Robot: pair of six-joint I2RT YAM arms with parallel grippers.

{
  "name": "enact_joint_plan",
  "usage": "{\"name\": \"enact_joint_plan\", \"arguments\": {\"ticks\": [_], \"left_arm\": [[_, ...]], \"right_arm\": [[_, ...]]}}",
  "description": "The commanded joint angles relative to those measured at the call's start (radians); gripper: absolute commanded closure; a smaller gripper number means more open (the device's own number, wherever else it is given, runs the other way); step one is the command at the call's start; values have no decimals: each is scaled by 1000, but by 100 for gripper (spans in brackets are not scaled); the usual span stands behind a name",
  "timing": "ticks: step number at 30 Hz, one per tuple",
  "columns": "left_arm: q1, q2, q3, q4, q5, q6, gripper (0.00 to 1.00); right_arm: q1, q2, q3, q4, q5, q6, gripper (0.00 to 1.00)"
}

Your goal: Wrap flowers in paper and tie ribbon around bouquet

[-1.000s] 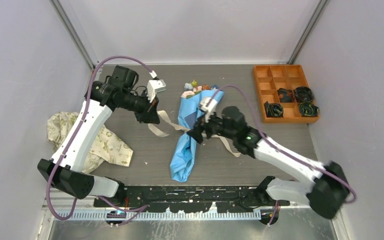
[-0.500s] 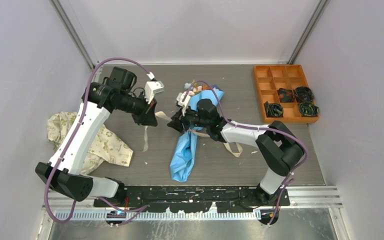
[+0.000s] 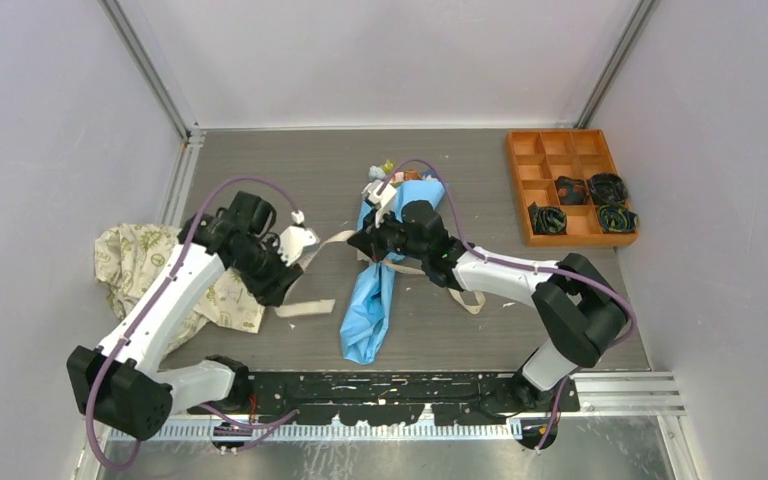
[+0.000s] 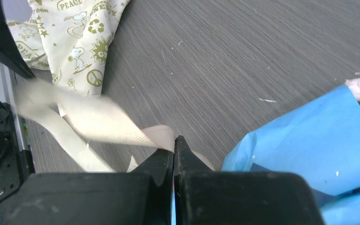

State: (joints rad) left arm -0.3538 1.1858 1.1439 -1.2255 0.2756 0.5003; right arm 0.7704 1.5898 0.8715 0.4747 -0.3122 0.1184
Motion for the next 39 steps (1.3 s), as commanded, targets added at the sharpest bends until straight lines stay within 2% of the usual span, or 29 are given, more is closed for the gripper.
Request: {"name": "enact_joint_plan", "arguments": {"ticks": [1, 2, 3, 6, 8, 11, 16, 23, 25, 27, 29, 34, 35, 36, 38, 39], "left_arm": [[-1, -106, -64, 101, 46, 119, 31], [-6, -119, -91, 193, 111, 111, 14], [-19, -126, -123, 311, 160, 86, 5], [-93, -88, -230, 774, 190, -123, 3], [-147, -29, -281, 1001, 160, -212, 2], [-186, 56, -330, 1164, 146, -258, 1], [-187, 186, -364, 1460, 112, -338, 2], [-186, 264, -458, 1679, 143, -414, 26], [-187, 285, -462, 1713, 146, -444, 47], [-187, 295, -476, 1754, 155, -479, 76], [-188, 297, -490, 1777, 167, -509, 97], [-188, 324, -503, 1858, 169, -559, 100], [-187, 330, -504, 1877, 171, -566, 100], [-188, 334, -506, 1887, 175, -569, 100], [-187, 339, -507, 1898, 174, -580, 100], [-187, 344, -508, 1901, 171, -583, 100]], "right_arm": [[1, -56, 8, -46, 59, 76, 99], [1, -54, 20, -61, 59, 93, 99], [2, -55, 37, -92, 64, 115, 99], [3, -66, 64, -174, 86, 163, 99], [3, -78, 63, -184, 89, 191, 99], [2, -93, 67, -200, 95, 234, 99], [3, -116, 52, -178, 139, 267, 99], [-17, -91, 62, -169, 124, 320, 99], [-30, -82, 66, -156, 98, 329, 99], [-44, -71, 74, -151, 67, 337, 99], [-59, -63, 79, -148, 51, 353, 99], [-67, -53, 80, -170, 54, 343, 99], [-67, -54, 83, -183, 56, 342, 96], [-67, -55, 88, -204, 56, 341, 87], [-68, -83, 117, -319, 81, 301, 61], [-69, -123, 139, -413, 111, 269, 54]]}}
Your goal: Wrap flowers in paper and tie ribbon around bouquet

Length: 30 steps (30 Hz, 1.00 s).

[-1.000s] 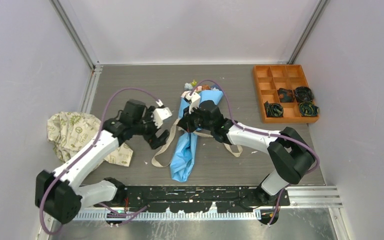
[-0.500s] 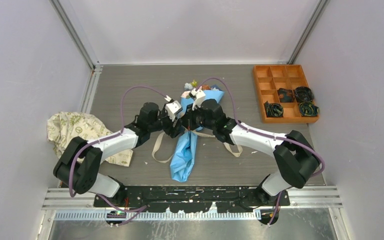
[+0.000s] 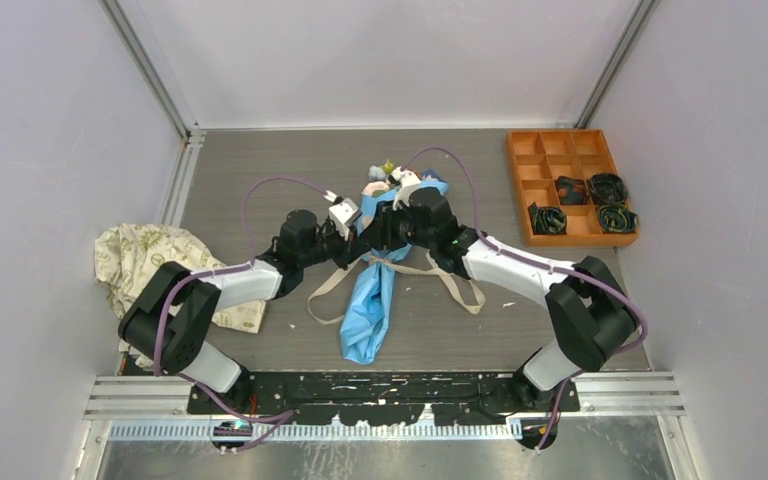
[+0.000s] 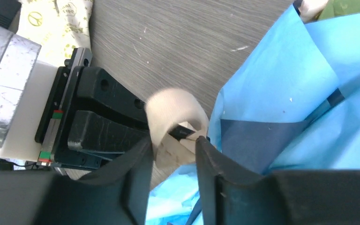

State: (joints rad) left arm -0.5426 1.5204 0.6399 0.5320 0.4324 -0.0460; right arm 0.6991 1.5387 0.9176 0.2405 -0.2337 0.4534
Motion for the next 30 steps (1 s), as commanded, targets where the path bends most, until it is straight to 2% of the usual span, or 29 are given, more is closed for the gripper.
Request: {"name": "enact_joint_plan", "arguments": {"ticks": [1, 3, 6, 8, 11, 20, 27, 30], "left_arm": [[1, 10, -7, 147, 11, -36, 100], [2, 9, -16, 158, 14, -20, 100], [-10, 8, -41, 180, 26, 33, 100], [-20, 3, -56, 197, 42, 72, 100], [-36, -8, -75, 210, 50, 116, 100], [-51, -31, -95, 190, 62, 123, 100], [-57, -28, -96, 187, 57, 124, 100], [-63, -28, -93, 187, 60, 130, 100]], "right_arm": [[-3, -112, 120, -297, 78, -81, 50], [-41, -190, 169, -525, 195, -49, 44], [-164, -266, 173, -846, 375, 137, 42], [-221, -277, 115, -961, 473, 238, 42], [-250, -228, 30, -1020, 456, 288, 42], [-251, -107, -71, -1046, 472, 375, 39], [-249, -189, -28, -1172, 563, 381, 38], [-250, -220, -64, -1159, 563, 405, 36]]}}
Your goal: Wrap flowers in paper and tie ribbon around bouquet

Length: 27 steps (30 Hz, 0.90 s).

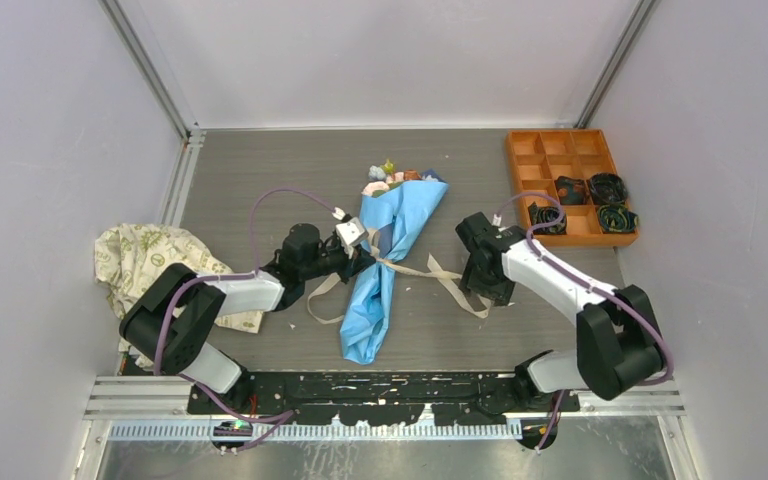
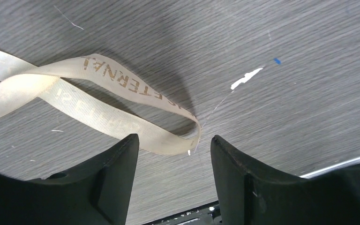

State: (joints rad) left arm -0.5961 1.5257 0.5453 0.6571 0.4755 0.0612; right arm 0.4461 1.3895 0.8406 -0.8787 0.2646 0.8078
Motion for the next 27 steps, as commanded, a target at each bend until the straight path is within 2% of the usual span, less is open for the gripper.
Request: {"name": "enact_joint_plan", "arguments": {"ticks": [1, 5, 8, 11, 12, 14, 16, 17, 20, 22, 25, 27], "left_arm": [[-11, -33, 2, 62, 15, 27, 100], [-13, -27, 1, 62, 17, 40, 100], [-14, -27, 4, 63, 20, 44, 100], [-16, -30, 5, 64, 20, 58, 100], [-18, -31, 4, 67, 20, 65, 100], [-20, -29, -4, 78, 21, 76, 100], [-22, -32, -12, 88, 23, 86, 100], [-23, -33, -16, 92, 24, 92, 100], [-29, -41, -32, 102, 31, 120, 100], [-37, -44, -49, 110, 38, 162, 100], [-53, -54, -72, 110, 40, 234, 100], [-60, -62, -92, 106, 39, 291, 100]], "right_arm": [[3, -76, -3, -28, 62, 61, 36], [-2, -55, -22, 14, 78, 63, 35], [-44, -18, -107, 142, -44, 62, 37], [-67, 29, -153, 211, -88, 63, 41], [-75, 35, -157, 221, -96, 55, 48], [-90, 13, -157, 242, -91, 37, 77], [-110, -34, -127, 226, -27, -7, 94], [-124, -61, -96, 208, 24, -43, 99], [-154, -117, 65, 208, 176, -200, 99], [-140, -78, 213, 270, 175, -288, 99], [-3, 70, 470, 398, 124, -400, 99], [126, 213, 709, 433, 61, -485, 99]]}}
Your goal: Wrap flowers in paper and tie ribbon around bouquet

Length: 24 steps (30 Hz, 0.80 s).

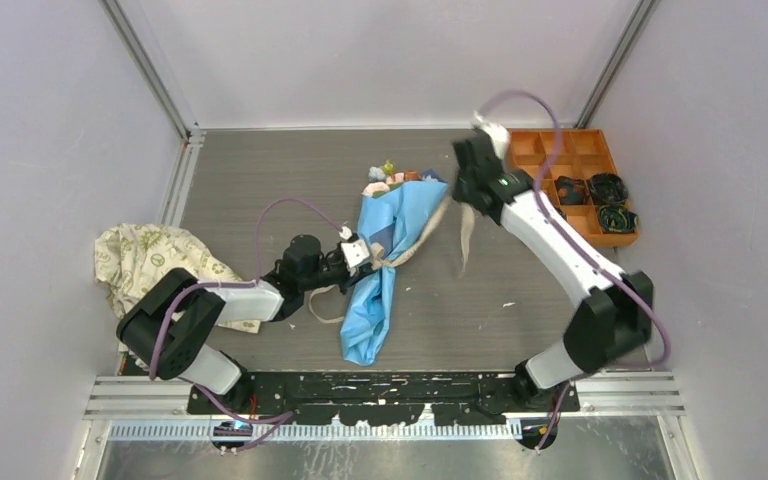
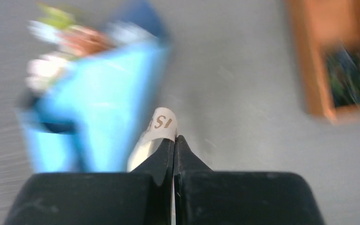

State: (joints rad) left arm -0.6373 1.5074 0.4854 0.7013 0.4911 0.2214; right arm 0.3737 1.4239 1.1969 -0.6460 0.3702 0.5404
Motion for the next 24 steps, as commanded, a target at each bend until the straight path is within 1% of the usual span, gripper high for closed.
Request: {"name": "enact_joint_plan", "arguments": {"ticks": [1, 4, 6, 8, 9, 10, 11, 12, 13, 15, 17, 19, 22, 24], "left_arm": [[-23, -54, -36, 53, 20, 149, 100], [-24, -85, -40, -4, 15, 183, 100], [-24, -103, -44, -26, 9, 192, 100], [-26, -112, -51, -31, 8, 196, 100], [-26, -113, -54, -29, 11, 199, 100], [-27, -115, -55, -27, 13, 202, 100], [-26, -116, -57, -25, 13, 202, 100], [-25, -116, -57, -22, 15, 204, 100], [-26, -114, -59, -18, 17, 204, 100], [-27, -112, -63, -9, 24, 203, 100], [-27, -107, -67, 0, 30, 200, 100], [-27, -102, -67, 5, 30, 189, 100], [-28, -99, -64, 11, 16, 176, 100], [-27, -100, -64, 14, 4, 174, 100]], "right_arm": [[252, 248, 466, 196, -94, -251, 99], [393, 429, 716, 172, -261, -292, 99], [454, 505, 812, 156, -368, -280, 98], [494, 554, 859, 152, -469, -268, 93], [510, 576, 886, 124, -505, -277, 86], [528, 597, 917, 80, -525, -307, 70], [532, 613, 947, 28, -530, -323, 57], [531, 620, 963, -9, -538, -331, 51], [522, 602, 960, -29, -540, -334, 47], [486, 525, 889, -1, -563, -312, 42], [420, 410, 742, 129, -631, -260, 38], [351, 285, 578, 275, -659, -224, 33], [271, 108, 313, 466, -698, -254, 29], [248, 4, 100, 606, -784, -320, 29]]}}
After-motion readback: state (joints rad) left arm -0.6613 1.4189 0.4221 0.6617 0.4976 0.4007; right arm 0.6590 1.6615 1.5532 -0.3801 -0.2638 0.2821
